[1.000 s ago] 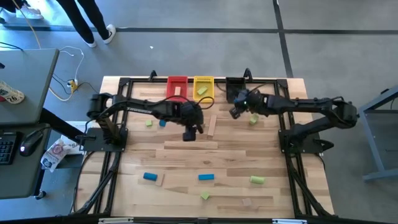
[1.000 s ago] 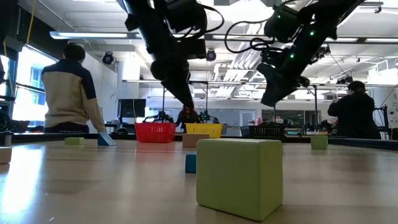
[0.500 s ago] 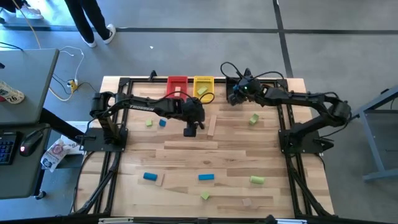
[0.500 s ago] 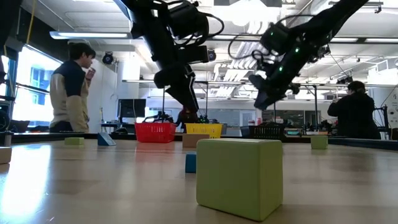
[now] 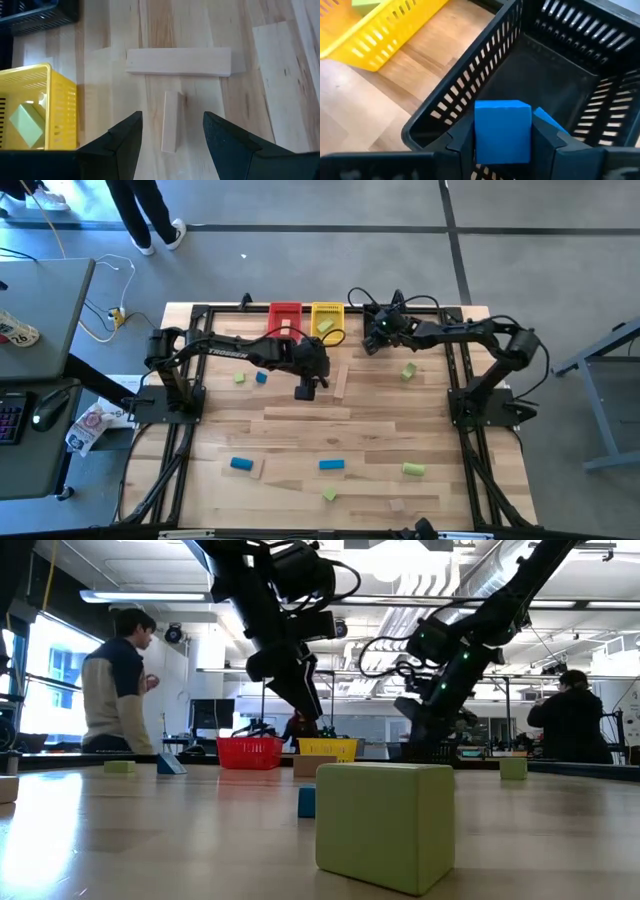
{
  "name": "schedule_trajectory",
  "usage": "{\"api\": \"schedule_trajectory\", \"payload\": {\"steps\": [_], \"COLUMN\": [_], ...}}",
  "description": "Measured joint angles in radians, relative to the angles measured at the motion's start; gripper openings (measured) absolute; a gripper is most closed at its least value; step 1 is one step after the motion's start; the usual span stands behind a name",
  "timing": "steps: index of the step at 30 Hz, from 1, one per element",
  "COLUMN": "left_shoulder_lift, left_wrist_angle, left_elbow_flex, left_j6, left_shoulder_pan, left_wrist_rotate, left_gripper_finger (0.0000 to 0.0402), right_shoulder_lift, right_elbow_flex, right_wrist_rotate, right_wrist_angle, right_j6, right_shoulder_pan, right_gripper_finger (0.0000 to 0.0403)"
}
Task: Sort & place blocks by color
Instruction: Put the blue block into the black basket, then put the brown block into the red basket
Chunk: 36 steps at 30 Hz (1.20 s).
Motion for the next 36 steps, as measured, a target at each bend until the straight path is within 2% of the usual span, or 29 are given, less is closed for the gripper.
{"api": "schedule_trajectory", "payload": {"steps": [8,15,24,36], "left_shoulder_lift": [0.000,0.000,0.032,0.146], "left_wrist_angle": [-0.007,-0.008,-0.017,-0.004], "left_elbow_flex": [0.000,0.000,0.000,0.000], "left_j6": [0.011,0.052,0.033,0.026], "left_shoulder_pan": [0.003,0.010,0.049,0.051], "left_wrist_rotate": [0.051,0.052,0.058,0.079], "left_gripper_finger": [0.0195,0.0195,0.0195,0.0195], "right_shoulder_lift": [-0.005,-0.057,-0.169,-0.224], "right_elbow_flex": [0.000,0.001,0.001,0.002], "right_wrist_rotate": [0.005,0.003,-0.060,-0.052], "right_wrist_angle": [0.036,0.055,0.048,0.019], "right_j6": [0.006,-0.002,-0.002,-0.002], "right_shoulder_pan": [0.002,0.001,0.015,0.044], "right_gripper_finger": [0.0182,0.0221,0.0224,0.0224]}}
